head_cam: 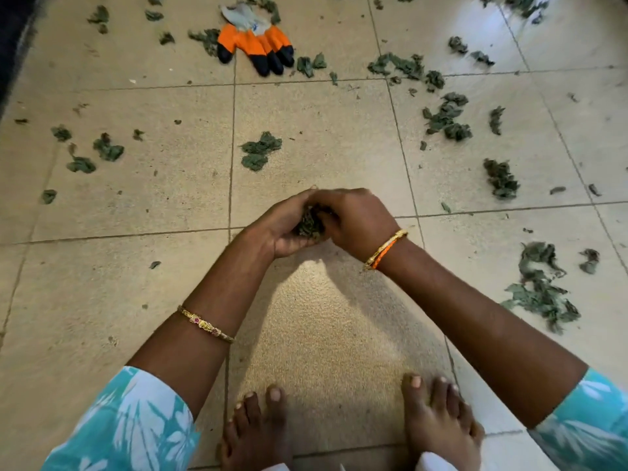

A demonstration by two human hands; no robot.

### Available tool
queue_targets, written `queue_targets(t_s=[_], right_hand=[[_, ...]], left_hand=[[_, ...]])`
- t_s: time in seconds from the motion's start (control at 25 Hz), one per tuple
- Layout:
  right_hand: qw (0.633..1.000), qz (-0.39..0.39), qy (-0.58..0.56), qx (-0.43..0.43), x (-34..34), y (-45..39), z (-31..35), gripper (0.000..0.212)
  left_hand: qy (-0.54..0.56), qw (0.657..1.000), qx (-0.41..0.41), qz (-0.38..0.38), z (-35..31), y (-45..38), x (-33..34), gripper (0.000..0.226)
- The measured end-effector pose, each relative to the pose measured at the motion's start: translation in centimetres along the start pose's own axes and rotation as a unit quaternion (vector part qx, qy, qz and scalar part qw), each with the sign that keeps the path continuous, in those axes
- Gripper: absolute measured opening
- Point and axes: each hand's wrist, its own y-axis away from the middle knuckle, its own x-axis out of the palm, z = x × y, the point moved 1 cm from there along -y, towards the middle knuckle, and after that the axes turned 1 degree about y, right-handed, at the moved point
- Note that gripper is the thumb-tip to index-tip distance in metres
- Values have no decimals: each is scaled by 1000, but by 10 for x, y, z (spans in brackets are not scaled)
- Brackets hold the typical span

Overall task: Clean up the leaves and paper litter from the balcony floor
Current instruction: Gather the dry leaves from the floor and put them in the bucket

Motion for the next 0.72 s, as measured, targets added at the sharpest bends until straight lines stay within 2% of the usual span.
queue_targets(t_s=[0.04,0.12,0.2,0.28,0.32,0.4,0.48,0.56,0.72], right_hand=[[1000,18,24,-2,1,2,1,36],[999,3,-53,5,-1,6,0,44],[977,-86,-184,59,-9,12,-9,39],[953,-147,-220,146,-14,27,-29,31],[956,-144,-182,182,-11,39,-41,30],[971,-80,-94,206,7,62,-57,38],[980,-27,-77,180,29,75,-53,55],[987,-26,-77,138,49,74,-41,67],[996,18,-33,79,74,51,-15,72]], left_hand=[[-4,1000,3,-4,1,-2,1,26],[-4,1000,9,-8,2,-7,-2,23],[4,1000,9,-15,-2,-6,-7,28],[13,999,7,-30,-8,-2,-15,37],[13,999,6,-37,-10,0,-20,40],[8,999,2,-54,-10,5,-31,42],[7,997,-3,-73,-8,9,-39,42],[16,996,-5,-87,-5,13,-44,42],[30,995,0,-93,3,19,-50,41]])
